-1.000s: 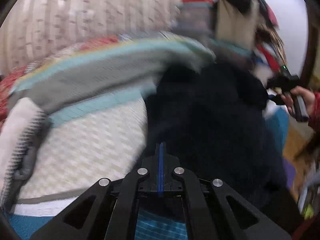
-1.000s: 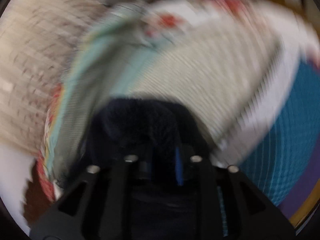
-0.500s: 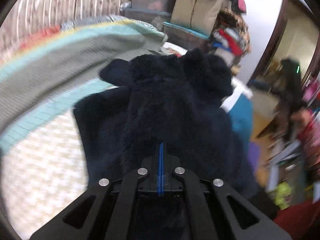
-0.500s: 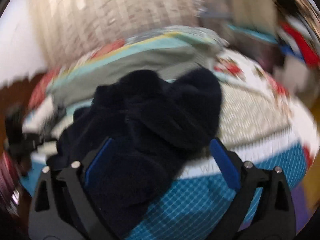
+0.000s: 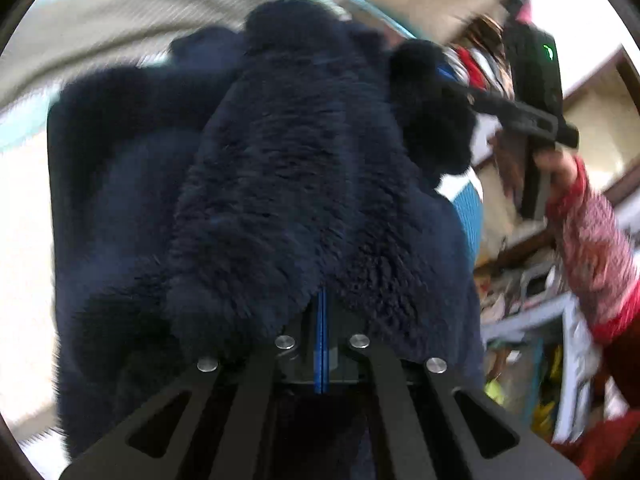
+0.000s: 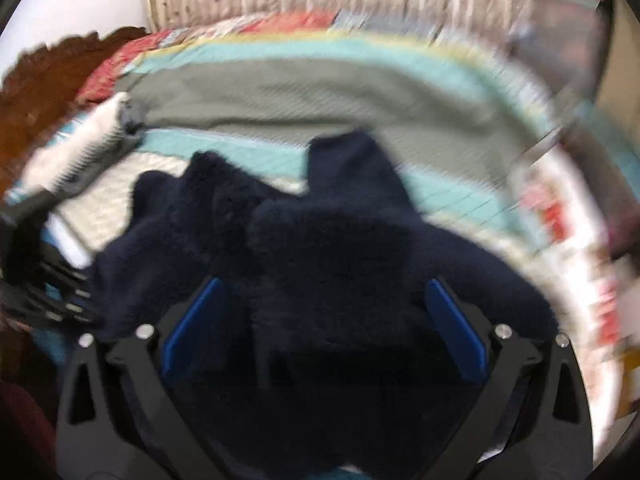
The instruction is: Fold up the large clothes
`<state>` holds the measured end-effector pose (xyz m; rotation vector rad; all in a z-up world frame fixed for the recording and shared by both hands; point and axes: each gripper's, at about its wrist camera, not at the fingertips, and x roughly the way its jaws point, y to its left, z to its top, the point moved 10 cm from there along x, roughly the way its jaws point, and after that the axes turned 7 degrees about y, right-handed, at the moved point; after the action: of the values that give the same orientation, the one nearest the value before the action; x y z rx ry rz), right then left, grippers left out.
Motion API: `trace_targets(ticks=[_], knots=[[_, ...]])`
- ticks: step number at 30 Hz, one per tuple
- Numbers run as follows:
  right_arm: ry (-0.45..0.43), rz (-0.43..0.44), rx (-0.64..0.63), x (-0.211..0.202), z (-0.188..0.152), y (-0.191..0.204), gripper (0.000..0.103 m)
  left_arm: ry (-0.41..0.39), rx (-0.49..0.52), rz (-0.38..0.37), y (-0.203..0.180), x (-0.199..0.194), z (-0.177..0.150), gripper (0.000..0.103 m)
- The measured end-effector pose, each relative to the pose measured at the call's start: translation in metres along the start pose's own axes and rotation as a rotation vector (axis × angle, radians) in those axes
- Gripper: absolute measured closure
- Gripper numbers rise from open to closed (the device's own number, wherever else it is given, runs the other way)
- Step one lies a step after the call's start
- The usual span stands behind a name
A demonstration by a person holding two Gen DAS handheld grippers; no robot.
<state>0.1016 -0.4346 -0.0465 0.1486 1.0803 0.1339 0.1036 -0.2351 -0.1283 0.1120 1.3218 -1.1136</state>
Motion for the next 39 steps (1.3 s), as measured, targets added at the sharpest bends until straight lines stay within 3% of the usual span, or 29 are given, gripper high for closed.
trace_targets(ticks=[2, 3, 4, 5, 7, 9, 14, 18, 21, 25, 29, 32, 35, 38, 39], knots=[[0.091, -0.060, 0.053, 0.028, -0.016, -0.010, 0.008, -0.027, -0.019, 0.007, 0.003, 0.001, 0.003, 0.085], [0.087, -0.073, 0.055, 0.030, -0.022, -0.008, 0.029, -0.047, -0.019, 0.020, 0.003, -0.001, 0.002, 0.086], [0.065, -0.056, 0.055, 0.027, -0.025, -0.003, 0.067, -0.078, -0.011, 0.042, 0.000, -0.006, 0.001, 0.086], [0.018, -0.027, 0.078, 0.015, -0.026, 0.006, 0.082, -0.121, 0.015, 0.068, -0.005, -0.015, 0.000, 0.086], [-0.101, 0.019, 0.077, -0.026, -0.023, 0.029, 0.086, -0.196, 0.058, 0.104, -0.016, -0.036, -0.003, 0.086], [-0.245, 0.036, 0.026, -0.079, -0.011, 0.057, 0.087, -0.288, 0.070, 0.100, -0.030, -0.068, -0.002, 0.086], [-0.546, -0.019, -0.100, -0.220, 0.015, 0.118, 0.087, -0.531, 0.080, 0.098, -0.057, -0.159, -0.007, 0.086], [-0.732, -0.044, -0.231, -0.315, 0.030, 0.178, 0.088, -0.570, 0.170, 0.149, -0.080, -0.191, -0.028, 0.086], [-0.790, -0.070, -0.319, -0.353, 0.021, 0.209, 0.088, -0.558, 0.212, 0.225, -0.087, -0.198, -0.048, 0.084], [-0.724, -0.064, -0.296, -0.330, -0.006, 0.207, 0.088, -0.534, 0.188, 0.284, -0.078, -0.193, -0.068, 0.082], [-0.552, -0.019, -0.101, -0.242, -0.070, 0.161, 0.088, -0.478, 0.089, 0.256, -0.055, -0.167, -0.078, 0.078], [-0.434, -0.074, 0.065, -0.175, -0.124, 0.113, 0.087, -0.405, 0.037, 0.284, -0.036, -0.134, -0.072, 0.066], [-0.378, -0.049, 0.227, -0.139, -0.168, 0.081, 0.084, -0.379, -0.012, 0.285, -0.021, -0.113, -0.073, 0.046], [-0.394, -0.020, 0.320, -0.128, -0.200, 0.066, 0.070, -0.341, 0.031, 0.298, -0.025, -0.093, -0.073, 0.036], [-0.392, -0.010, 0.318, -0.126, -0.207, 0.067, 0.050, -0.330, 0.053, 0.297, -0.030, -0.090, -0.072, 0.034]])
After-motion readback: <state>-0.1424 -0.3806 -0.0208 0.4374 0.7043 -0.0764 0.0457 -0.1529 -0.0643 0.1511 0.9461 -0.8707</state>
